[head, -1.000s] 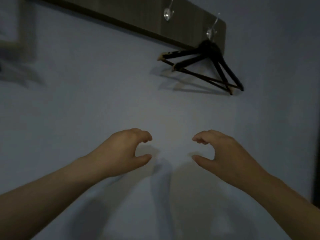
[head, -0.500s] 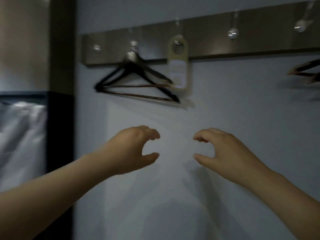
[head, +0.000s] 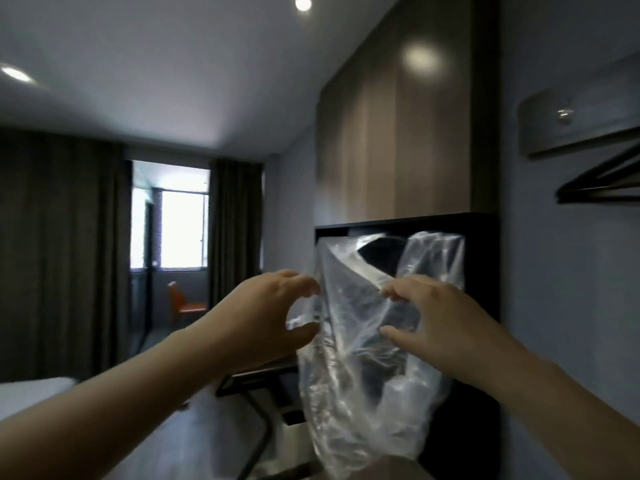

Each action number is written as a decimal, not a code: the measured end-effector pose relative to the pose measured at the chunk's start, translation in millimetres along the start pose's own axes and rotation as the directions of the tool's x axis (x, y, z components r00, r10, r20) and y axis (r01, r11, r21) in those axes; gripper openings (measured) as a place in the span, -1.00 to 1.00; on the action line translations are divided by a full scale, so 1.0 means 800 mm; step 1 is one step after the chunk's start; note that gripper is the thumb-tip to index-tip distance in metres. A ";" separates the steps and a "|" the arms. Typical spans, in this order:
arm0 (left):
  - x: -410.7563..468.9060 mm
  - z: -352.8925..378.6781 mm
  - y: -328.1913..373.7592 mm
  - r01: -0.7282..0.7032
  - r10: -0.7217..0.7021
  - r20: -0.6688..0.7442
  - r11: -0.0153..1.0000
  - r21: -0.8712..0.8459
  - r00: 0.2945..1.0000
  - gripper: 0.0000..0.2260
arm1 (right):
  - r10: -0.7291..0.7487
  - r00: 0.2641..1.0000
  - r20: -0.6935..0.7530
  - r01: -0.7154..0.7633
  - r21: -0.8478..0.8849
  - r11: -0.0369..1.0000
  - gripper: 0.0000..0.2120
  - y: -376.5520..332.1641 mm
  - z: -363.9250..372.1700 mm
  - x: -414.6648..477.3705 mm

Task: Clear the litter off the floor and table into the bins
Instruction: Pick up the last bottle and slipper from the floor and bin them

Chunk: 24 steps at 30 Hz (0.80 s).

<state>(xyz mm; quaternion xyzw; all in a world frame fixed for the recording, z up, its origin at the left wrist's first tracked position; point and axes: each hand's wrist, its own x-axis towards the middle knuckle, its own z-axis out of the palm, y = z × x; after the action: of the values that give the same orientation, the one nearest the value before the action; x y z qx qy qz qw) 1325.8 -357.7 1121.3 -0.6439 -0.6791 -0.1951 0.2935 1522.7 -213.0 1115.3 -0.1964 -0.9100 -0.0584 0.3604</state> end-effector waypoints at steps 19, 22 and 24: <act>-0.106 0.035 -0.263 0.367 -0.386 0.071 0.911 0.190 0.920 -0.56 | -0.378 0.922 0.086 0.338 0.299 0.892 -0.58 -0.134 0.273 0.216; -0.074 0.067 -0.298 0.391 -0.417 0.093 0.895 0.214 0.904 -0.56 | -0.385 0.920 0.079 0.342 0.321 0.883 -0.58 -0.107 0.314 0.255; -0.053 0.091 -0.321 0.401 -0.431 0.110 0.889 0.220 0.896 -0.57 | -0.395 0.915 0.084 0.348 0.332 0.877 -0.57 -0.088 0.343 0.281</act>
<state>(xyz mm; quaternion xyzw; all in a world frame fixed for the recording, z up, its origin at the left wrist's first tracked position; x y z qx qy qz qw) 1060.7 -367.2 1068.2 -0.4650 -0.8379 -0.1362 0.2512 1171.5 -138.8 1069.1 0.0373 -0.9529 0.0317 0.2995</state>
